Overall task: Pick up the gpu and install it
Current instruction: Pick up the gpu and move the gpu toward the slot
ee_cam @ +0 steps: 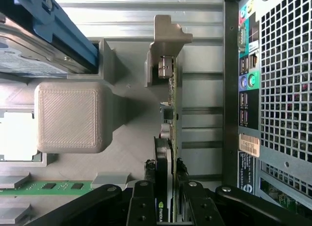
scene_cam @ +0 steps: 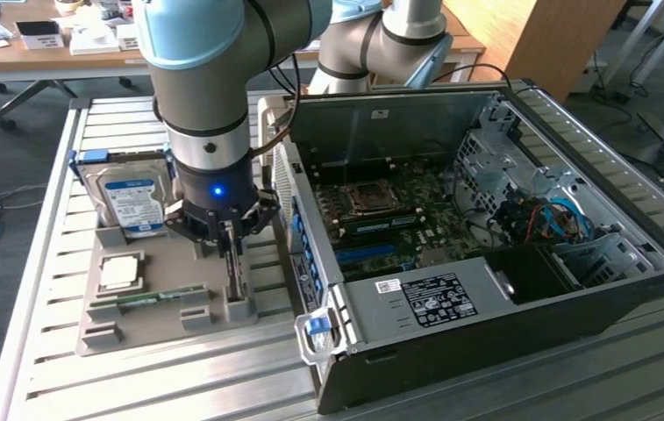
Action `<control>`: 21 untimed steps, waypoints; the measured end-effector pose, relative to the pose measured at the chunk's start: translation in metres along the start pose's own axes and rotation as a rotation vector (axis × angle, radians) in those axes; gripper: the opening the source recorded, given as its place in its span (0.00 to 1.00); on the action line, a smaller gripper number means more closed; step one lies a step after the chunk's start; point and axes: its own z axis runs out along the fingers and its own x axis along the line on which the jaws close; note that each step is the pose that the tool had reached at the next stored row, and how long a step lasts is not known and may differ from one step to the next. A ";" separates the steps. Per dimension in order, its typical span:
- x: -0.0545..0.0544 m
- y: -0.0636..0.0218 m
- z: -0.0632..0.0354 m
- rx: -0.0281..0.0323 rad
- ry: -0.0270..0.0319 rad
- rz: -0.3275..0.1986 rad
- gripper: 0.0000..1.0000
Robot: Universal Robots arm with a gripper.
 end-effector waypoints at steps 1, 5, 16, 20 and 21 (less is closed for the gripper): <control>0.000 0.0000 0.0000 0.0000 0.0000 0.000 0.27; 0.000 0.0000 0.0000 0.0000 0.0000 0.000 0.27; 0.000 0.0001 -0.0016 0.0000 0.0000 0.000 0.27; 0.000 0.0003 -0.0064 0.0000 0.0000 0.000 0.27; 0.000 0.0004 -0.0078 -0.0001 0.0000 0.000 0.27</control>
